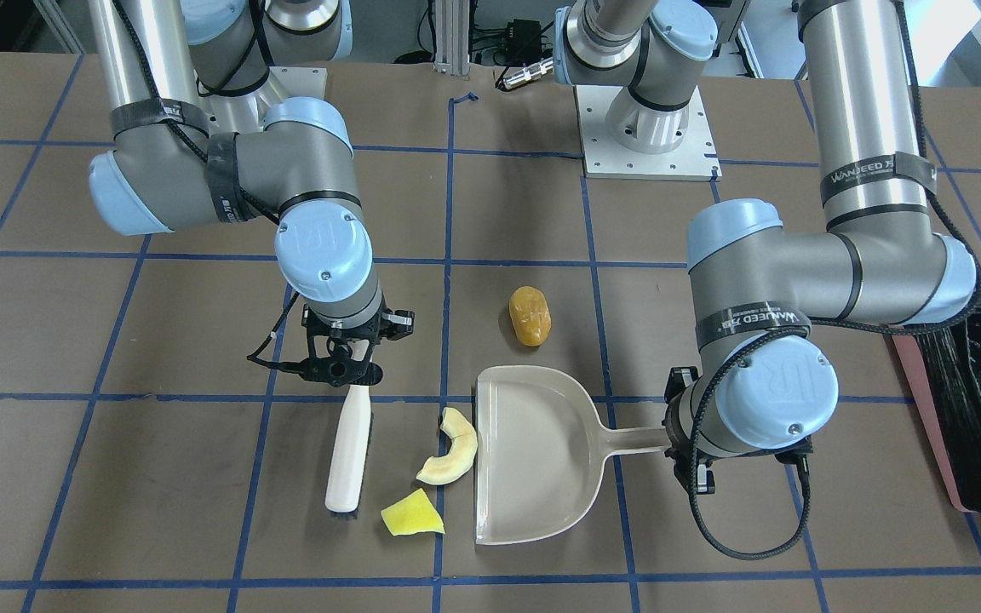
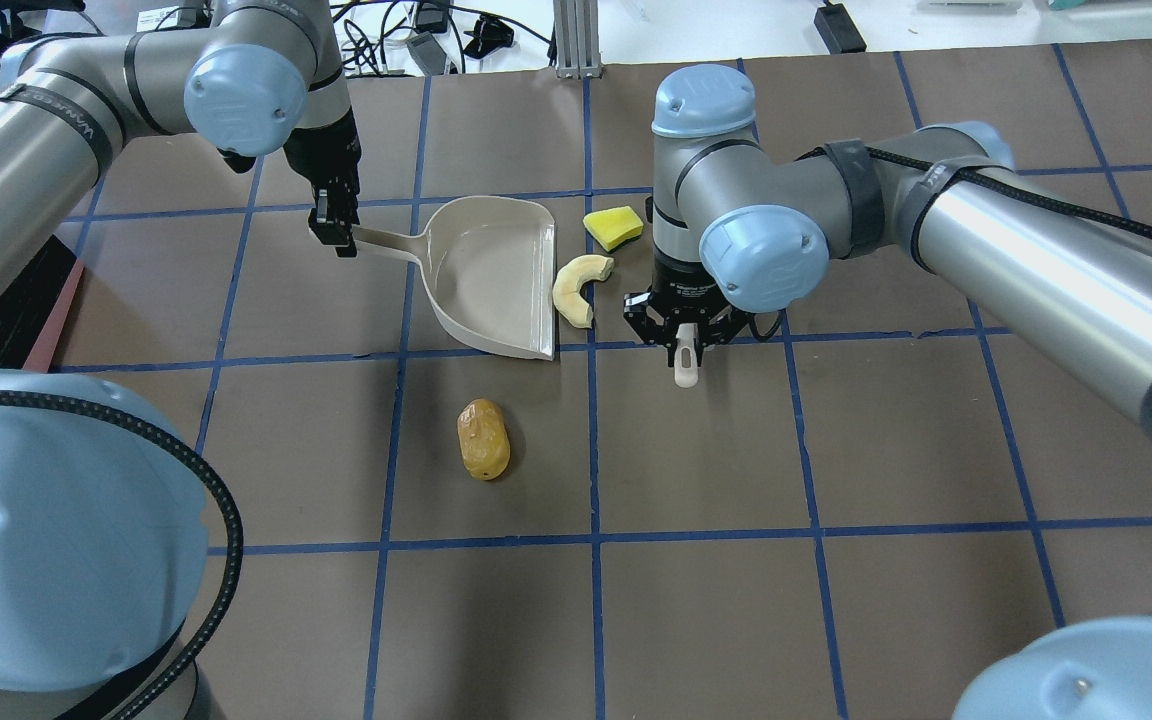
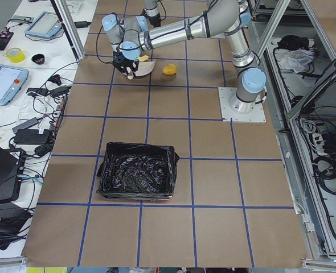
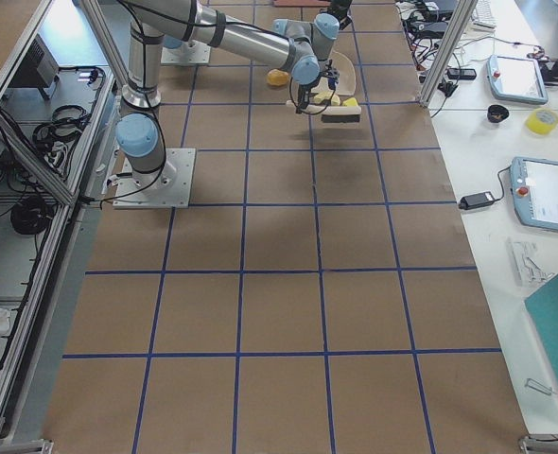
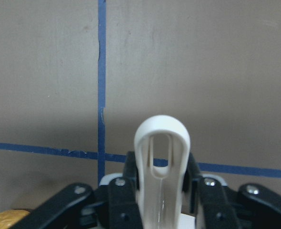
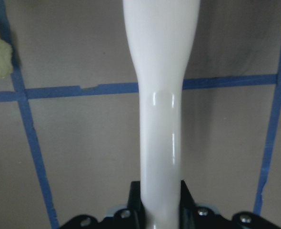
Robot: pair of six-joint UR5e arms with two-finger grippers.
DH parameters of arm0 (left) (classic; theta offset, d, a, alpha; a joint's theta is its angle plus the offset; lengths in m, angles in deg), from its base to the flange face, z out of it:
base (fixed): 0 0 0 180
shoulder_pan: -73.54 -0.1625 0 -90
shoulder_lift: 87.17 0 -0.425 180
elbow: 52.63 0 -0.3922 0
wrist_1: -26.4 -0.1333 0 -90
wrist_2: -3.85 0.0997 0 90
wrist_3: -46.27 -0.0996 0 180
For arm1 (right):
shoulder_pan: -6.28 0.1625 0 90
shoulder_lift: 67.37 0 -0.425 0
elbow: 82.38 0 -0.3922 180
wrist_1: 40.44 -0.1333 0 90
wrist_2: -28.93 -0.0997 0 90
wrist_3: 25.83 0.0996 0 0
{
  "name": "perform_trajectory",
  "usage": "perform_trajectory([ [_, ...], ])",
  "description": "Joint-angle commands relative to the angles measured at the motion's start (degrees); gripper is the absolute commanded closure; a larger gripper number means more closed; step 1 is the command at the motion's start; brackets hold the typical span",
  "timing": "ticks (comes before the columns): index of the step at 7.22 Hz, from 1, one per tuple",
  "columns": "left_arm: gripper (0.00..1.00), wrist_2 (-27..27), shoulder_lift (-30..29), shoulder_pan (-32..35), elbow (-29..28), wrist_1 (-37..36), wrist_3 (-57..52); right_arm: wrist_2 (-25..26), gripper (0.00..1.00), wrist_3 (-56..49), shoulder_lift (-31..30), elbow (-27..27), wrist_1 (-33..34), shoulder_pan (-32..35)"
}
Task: Sweep and dump trash into bin
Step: 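Sweep the banana peel and sponge into the dustpan with the right gripper's brush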
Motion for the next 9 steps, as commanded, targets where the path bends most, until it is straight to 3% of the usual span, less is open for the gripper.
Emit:
perform_trajectory([
  [1,1.0,-1.6,0.5,-0.1,-0.1,-6.0,2.3,-1.3,0.94,2.1,1.2,-0.3,1.8,2.4],
  [4,1.0,-1.6,-1.2,-0.1,1.1,-7.8,3.0,-1.7,0.94,2.2,3.1,-0.3,4.7,3.0],
  [9,1.0,-2.8,-0.2,0.2,4.0,-9.2,2.6,-6.5,0.94,12.8,5.8,-4.4,6.9,9.5],
])
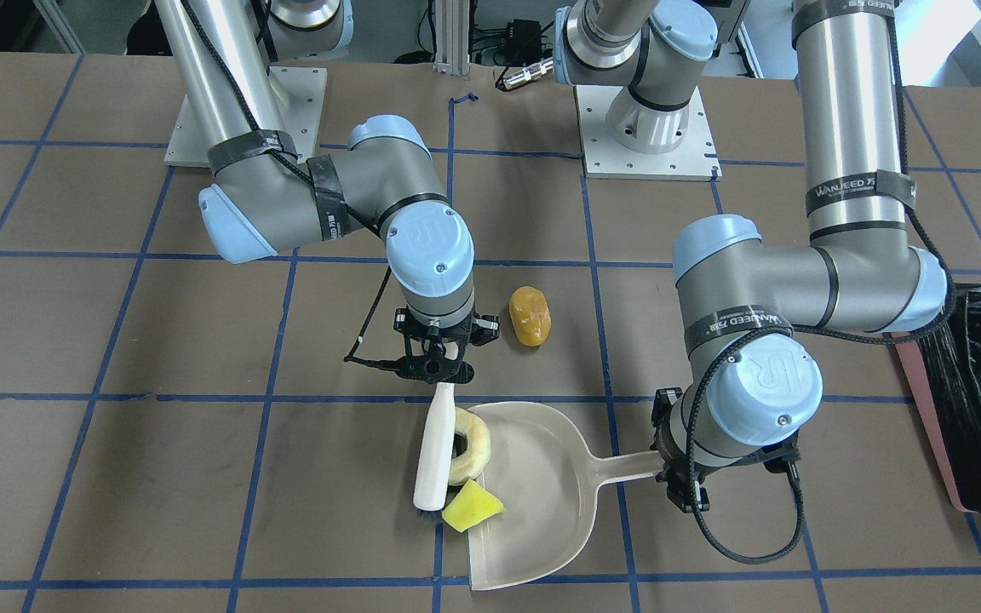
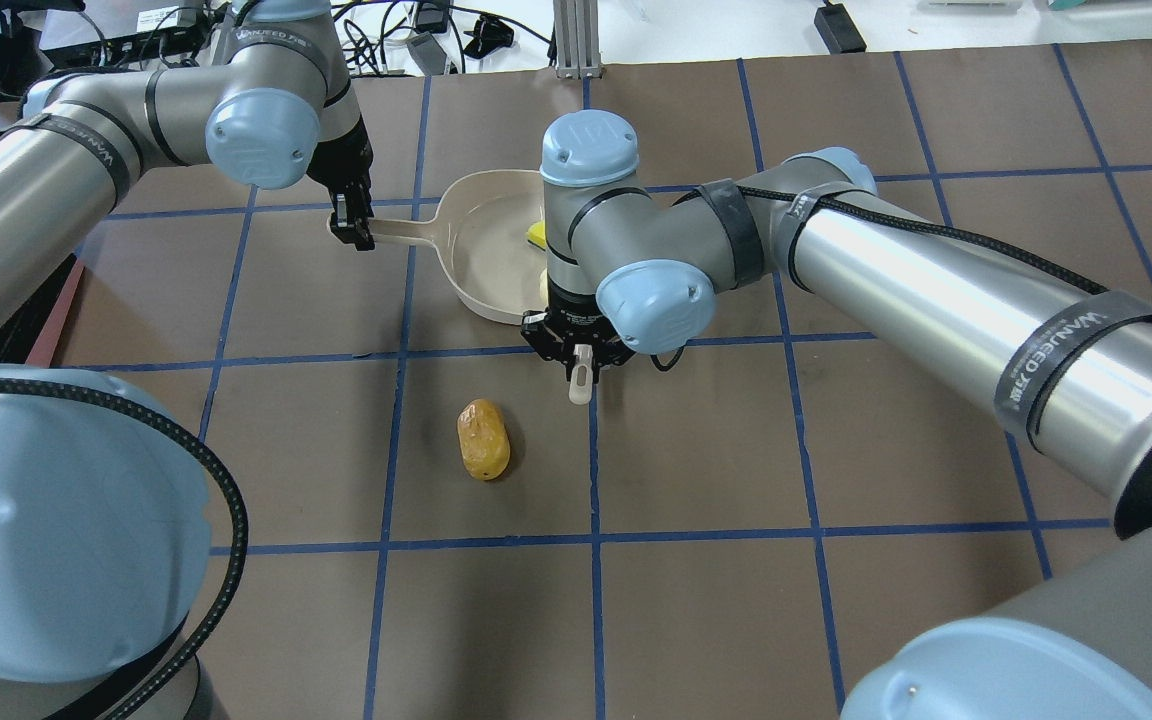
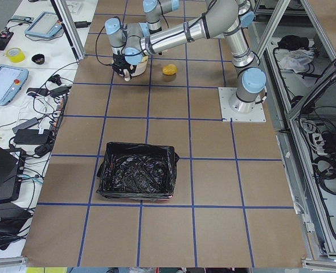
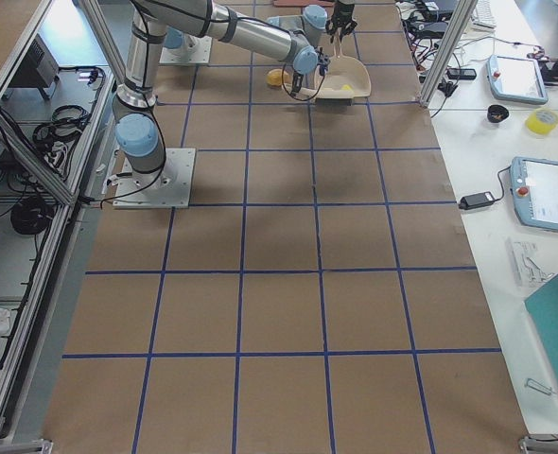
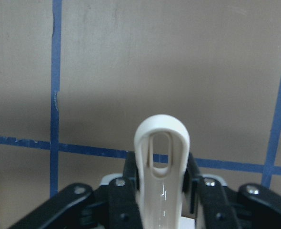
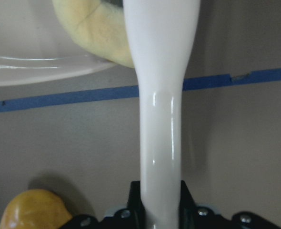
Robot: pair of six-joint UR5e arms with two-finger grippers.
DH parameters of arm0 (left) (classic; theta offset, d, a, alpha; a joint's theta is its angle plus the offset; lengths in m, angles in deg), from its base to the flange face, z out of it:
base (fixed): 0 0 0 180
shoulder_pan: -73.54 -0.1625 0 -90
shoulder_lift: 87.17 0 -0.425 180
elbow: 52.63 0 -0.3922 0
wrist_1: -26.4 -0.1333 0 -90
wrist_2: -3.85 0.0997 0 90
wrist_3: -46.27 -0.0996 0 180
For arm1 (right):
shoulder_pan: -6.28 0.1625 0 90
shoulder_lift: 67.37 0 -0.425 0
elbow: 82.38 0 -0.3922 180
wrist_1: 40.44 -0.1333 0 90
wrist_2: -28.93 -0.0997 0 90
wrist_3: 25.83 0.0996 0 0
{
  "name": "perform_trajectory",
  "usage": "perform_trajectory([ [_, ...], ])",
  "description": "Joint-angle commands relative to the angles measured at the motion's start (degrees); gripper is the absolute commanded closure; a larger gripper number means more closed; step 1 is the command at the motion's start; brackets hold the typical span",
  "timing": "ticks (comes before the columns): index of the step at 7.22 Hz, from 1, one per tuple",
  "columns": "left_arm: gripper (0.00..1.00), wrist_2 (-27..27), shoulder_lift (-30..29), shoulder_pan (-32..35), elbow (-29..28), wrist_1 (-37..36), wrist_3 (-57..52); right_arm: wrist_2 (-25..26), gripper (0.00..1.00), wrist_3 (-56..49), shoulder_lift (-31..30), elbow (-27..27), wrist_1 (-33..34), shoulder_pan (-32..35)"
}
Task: Sweep and dump trash into bin
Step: 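Sweep the banana peel and sponge into the dustpan with the right gripper's brush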
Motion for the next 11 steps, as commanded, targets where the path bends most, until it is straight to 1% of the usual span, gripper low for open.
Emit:
perform_trajectory([
  [1,1.0,-2.5,-0.1,0.1,0.1,0.0,-0.8,-2.9,0.94,4.1,0.5,-0.8,0.3,1.7],
  [2,1.0,-4.5,-0.5,0.1,0.2,-0.1,-1.1,-4.5,0.94,4.2,0.5,-0.8,0.4,1.7],
  [3,1.0,-6.9,-0.9,0.1,0.5,-0.2,-2.0,-4.5,0.94,4.2,0.6,-0.8,0.6,2.3],
  [5,1.0,-7.9,-0.9,0.0,2.5,-2.2,-3.8,-3.3,0.94,4.8,-0.4,-1.0,-0.4,2.4],
  [6,1.0,-10.7,-0.8,-0.1,2.7,-2.4,-4.1,-1.2,0.93,4.8,-2.6,-1.1,-3.9,2.4],
  [7,1.0,-12.1,-1.0,-0.1,2.9,-3.1,-5.3,0.9,0.93,4.1,-5.4,-1.7,-8.1,2.1],
  [8,1.0,-12.3,-1.0,-0.4,2.9,-3.4,-5.4,1.2,0.93,4.0,-8.2,-1.8,-11.6,1.7],
  [9,1.0,-14.1,-1.0,-0.7,2.8,-3.4,-6.1,2.2,0.93,3.8,-9.1,-1.8,-12.9,1.4],
  [11,1.0,-14.7,-1.0,-1.8,2.9,-3.4,-7.6,2.4,0.93,3.7,-9.0,-1.7,-12.9,1.5],
])
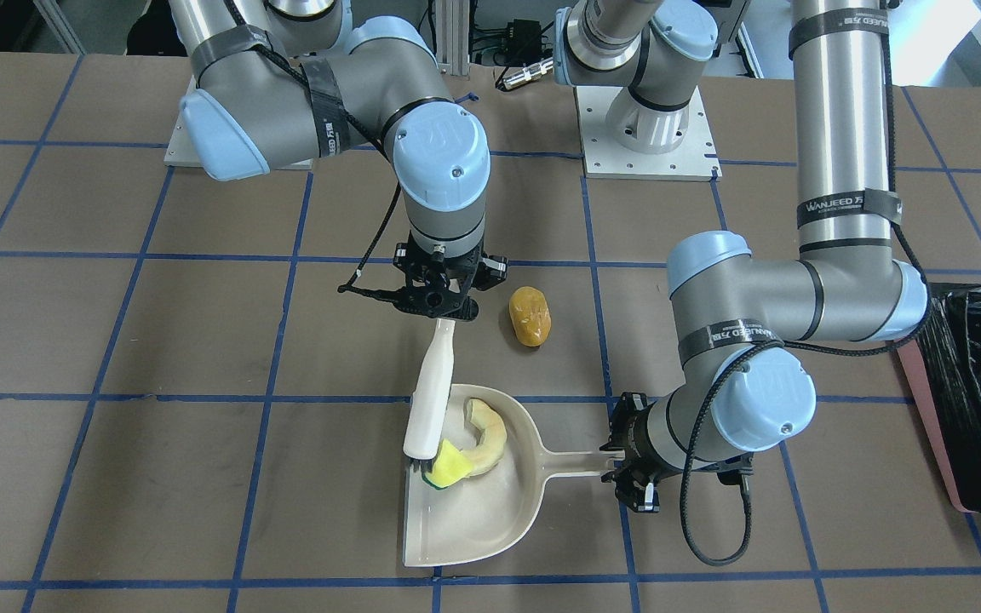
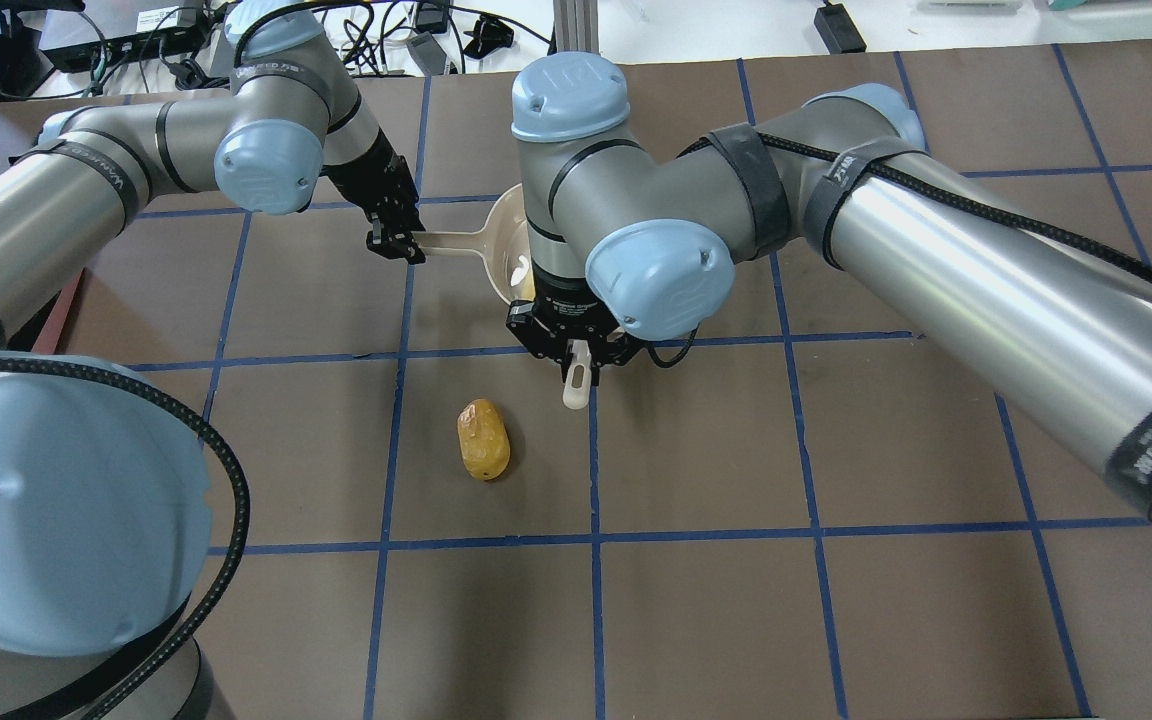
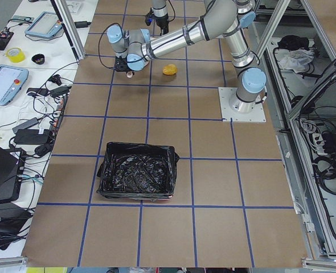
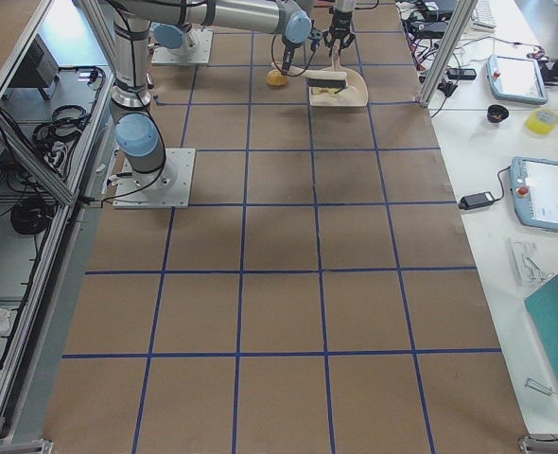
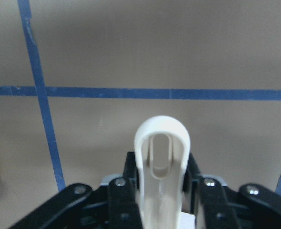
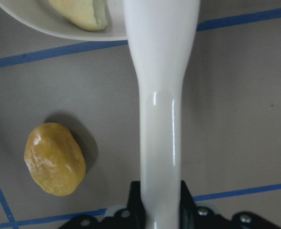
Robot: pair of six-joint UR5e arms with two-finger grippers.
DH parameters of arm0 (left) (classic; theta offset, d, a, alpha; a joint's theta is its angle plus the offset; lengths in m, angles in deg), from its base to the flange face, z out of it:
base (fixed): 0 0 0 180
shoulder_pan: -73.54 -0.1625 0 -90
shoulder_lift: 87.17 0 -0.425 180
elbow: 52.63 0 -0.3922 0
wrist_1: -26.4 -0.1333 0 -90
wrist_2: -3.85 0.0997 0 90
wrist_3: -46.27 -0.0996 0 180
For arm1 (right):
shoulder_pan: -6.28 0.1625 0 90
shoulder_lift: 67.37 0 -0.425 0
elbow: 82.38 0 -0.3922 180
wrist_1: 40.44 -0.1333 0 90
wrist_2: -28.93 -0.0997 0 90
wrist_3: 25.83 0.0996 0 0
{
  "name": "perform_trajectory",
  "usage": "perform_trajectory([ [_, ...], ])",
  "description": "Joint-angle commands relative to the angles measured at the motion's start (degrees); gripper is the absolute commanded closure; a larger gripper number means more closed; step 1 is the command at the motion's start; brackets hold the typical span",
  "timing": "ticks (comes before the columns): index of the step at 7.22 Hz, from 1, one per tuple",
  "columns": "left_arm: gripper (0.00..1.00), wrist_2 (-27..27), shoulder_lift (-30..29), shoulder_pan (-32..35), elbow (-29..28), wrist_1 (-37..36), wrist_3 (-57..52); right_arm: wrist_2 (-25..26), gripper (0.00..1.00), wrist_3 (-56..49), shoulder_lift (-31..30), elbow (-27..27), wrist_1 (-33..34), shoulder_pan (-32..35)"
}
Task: Sweep and dump trash into bin
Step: 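Sweep the banana peel and sponge into the dustpan with the right gripper's brush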
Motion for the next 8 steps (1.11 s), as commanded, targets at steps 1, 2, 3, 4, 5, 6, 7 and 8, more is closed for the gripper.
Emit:
perform_trajectory([
  [1,1.0,-0.7,0.2,-0.7,-0.1,-0.1,-0.7,-0.5,0.93,0.0,0.1,0.0,-0.1,0.0],
  [2,1.0,-2.9,1.3,-0.7,-0.1,-0.1,-0.8,-1.9,0.93,0.6,0.3,0.0,0.0,0.0],
  [3,1.0,-4.9,1.6,-0.7,-0.3,-0.1,-1.0,-6.2,0.93,1.3,0.3,0.0,0.4,0.0],
  [4,1.0,-5.5,1.6,-0.7,-0.2,-0.1,-1.5,-4.9,0.93,0.9,0.5,0.1,0.4,0.1],
  [5,1.0,-5.5,1.5,-0.7,0.0,-0.1,-2.1,-0.8,0.93,0.5,0.6,0.0,0.1,0.0],
  [6,1.0,-5.5,1.4,-0.7,0.1,-0.1,-2.2,4.4,0.93,-1.4,0.5,0.0,-0.3,0.0],
  [7,1.0,-5.5,1.4,-0.7,0.0,-0.2,-2.2,8.5,0.93,-4.8,0.5,0.0,-0.1,-0.2],
  [8,1.0,-5.4,1.6,-0.7,0.1,-0.1,-2.2,8.5,0.93,-5.1,0.5,0.2,-0.2,-0.1],
])
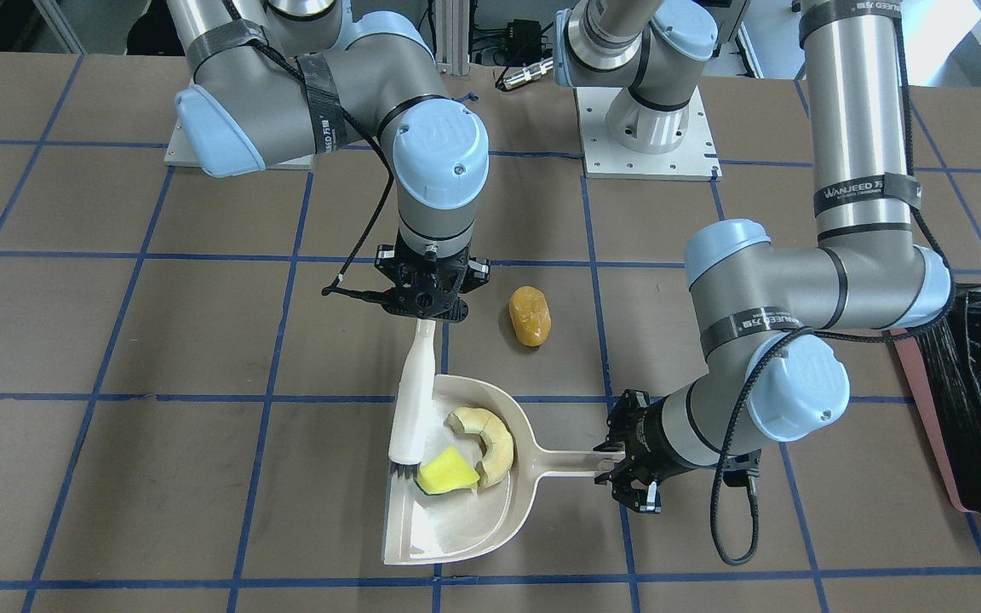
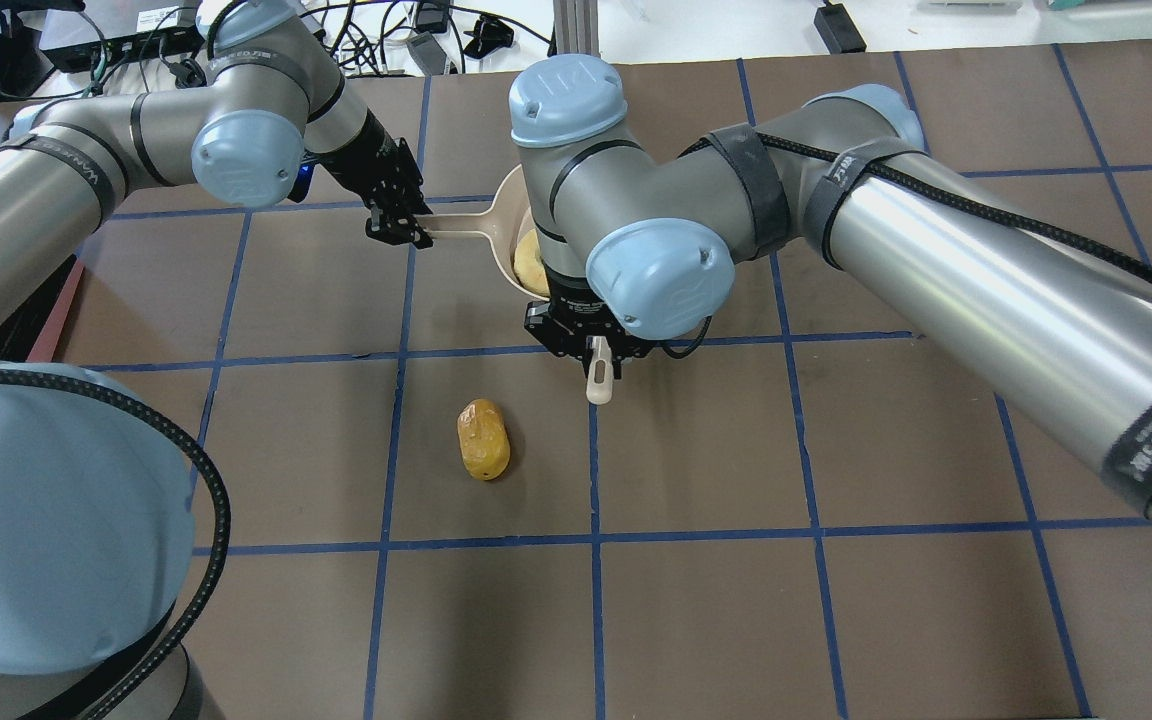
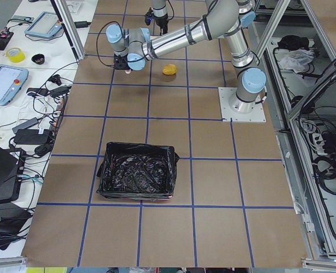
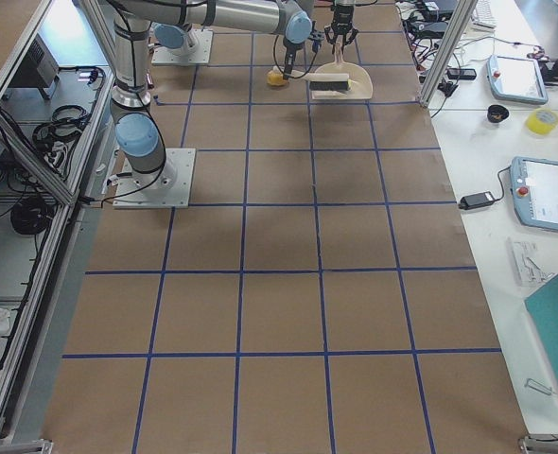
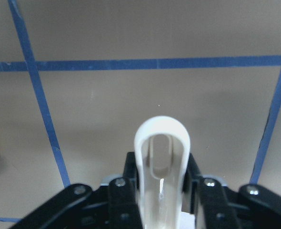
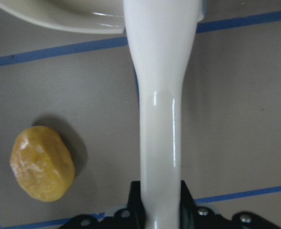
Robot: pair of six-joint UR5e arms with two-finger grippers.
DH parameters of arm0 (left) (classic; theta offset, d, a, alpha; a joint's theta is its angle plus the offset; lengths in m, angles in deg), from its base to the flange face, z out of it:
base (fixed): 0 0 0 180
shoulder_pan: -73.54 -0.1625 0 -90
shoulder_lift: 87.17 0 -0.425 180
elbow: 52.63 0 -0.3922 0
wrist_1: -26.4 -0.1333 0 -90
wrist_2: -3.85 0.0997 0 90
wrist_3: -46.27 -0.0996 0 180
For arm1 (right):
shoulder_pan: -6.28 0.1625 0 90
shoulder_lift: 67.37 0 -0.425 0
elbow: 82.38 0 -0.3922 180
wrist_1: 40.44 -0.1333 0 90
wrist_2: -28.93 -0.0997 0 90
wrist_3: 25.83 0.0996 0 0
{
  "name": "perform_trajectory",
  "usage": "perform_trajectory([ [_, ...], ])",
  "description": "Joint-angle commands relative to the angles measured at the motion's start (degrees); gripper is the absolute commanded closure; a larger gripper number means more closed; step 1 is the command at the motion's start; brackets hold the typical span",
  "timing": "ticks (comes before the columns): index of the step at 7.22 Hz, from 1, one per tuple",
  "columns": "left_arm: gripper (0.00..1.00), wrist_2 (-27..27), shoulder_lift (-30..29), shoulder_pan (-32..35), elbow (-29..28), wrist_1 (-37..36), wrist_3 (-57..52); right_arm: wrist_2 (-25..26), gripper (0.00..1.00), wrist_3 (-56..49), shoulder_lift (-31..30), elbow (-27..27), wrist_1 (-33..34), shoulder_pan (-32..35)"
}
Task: Sweep and dump trash into bin
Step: 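Sweep the banana peel and sponge into the dustpan with the right gripper's brush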
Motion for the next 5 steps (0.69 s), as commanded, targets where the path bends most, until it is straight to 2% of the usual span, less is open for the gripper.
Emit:
perform_trajectory([
  [1,1.0,0.0,0.1,-0.1,0.0,0.0,-0.1,2.3,0.93,-1.7,0.2,0.4,0.1,0.0],
  [4,1.0,0.0,0.4,-0.5,-0.1,0.0,-1.0,2.3,0.93,-2.1,1.6,0.8,0.5,0.0],
  [5,1.0,-1.7,0.7,-0.9,-0.2,0.1,-1.4,2.4,0.93,-3.8,2.5,0.8,0.7,0.0],
])
